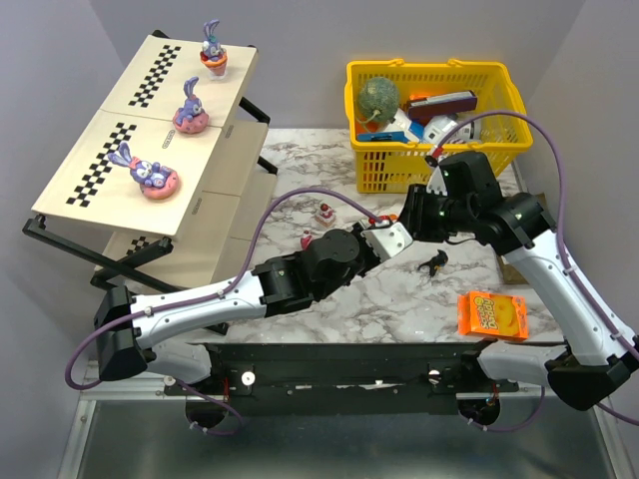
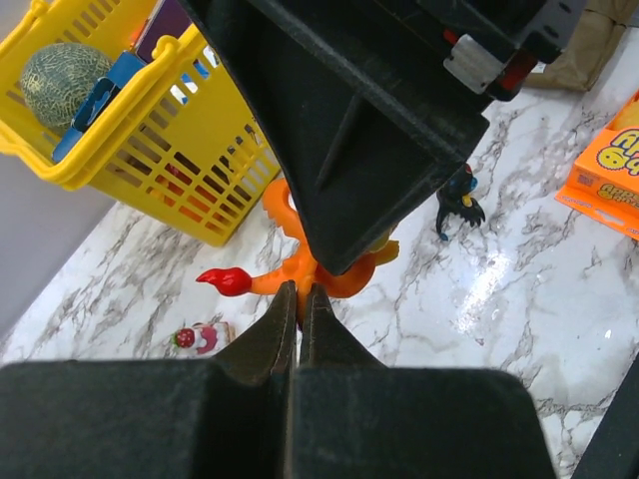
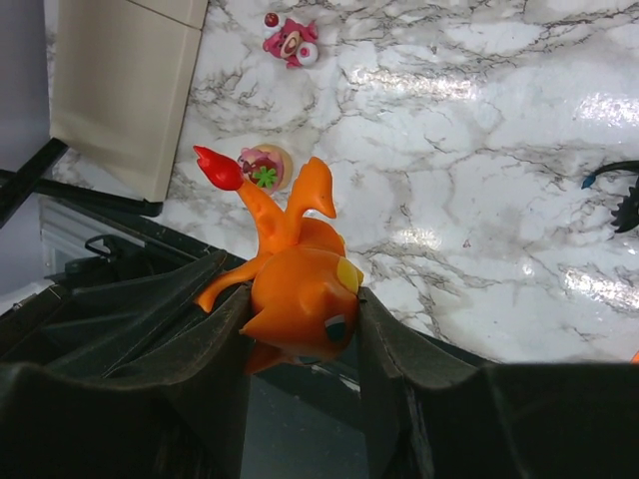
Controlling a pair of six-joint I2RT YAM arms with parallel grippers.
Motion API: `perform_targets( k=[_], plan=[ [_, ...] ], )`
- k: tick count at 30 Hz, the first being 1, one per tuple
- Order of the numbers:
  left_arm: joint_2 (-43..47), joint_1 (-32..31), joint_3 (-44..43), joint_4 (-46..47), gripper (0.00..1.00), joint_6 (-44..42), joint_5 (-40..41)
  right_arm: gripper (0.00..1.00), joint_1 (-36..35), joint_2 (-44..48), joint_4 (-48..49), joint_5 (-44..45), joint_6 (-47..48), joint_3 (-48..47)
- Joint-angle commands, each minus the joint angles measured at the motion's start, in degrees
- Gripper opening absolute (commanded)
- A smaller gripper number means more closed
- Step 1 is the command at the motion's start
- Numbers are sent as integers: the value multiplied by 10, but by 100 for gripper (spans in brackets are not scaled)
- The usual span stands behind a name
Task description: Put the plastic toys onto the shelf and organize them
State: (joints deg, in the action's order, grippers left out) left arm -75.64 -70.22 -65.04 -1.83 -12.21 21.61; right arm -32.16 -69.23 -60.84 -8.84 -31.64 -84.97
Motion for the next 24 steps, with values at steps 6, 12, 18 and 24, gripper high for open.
perform_targets(
  k=[6,12,18,24],
  plan=[
    [-10,-3,-36,-8,0,47,33,74,-2,38,99,-28,-4,22],
    [0,11,-69,-41,0,114,47,86,-2,84,172,19,-1,50],
    [29,28,-99,-70,0,201,73,85,-2,176,312,58,12,148],
    [37,33,-126,-97,0,241,102,83,-2,195,430,33,53,187]
  ],
)
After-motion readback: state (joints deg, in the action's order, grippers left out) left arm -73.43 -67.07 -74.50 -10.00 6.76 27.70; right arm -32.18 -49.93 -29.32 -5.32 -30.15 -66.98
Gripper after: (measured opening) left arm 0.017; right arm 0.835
